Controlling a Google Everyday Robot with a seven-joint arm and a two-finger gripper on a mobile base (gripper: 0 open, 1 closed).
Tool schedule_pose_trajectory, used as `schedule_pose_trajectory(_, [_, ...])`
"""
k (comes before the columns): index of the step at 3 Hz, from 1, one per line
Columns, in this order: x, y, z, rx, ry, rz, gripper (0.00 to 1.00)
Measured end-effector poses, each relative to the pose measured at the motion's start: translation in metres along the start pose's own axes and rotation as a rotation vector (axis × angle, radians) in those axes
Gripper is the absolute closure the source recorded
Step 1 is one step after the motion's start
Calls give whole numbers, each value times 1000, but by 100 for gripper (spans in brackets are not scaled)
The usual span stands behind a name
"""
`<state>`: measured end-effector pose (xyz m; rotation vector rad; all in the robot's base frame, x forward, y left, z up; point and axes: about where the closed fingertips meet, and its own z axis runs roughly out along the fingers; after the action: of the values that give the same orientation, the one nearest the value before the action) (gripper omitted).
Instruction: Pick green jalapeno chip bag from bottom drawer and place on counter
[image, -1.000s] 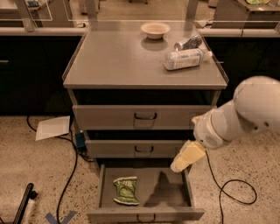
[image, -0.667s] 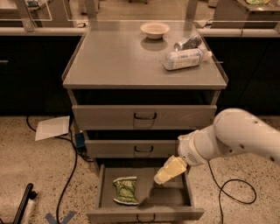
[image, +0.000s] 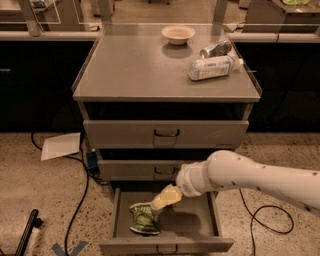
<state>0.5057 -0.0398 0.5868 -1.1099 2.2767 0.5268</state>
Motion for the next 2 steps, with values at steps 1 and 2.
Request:
schedule_pose_trajectory(1, [-17, -8, 3, 38, -45, -6, 0])
schedule_pose_trajectory(2, [-17, -8, 3, 38, -45, -6, 0])
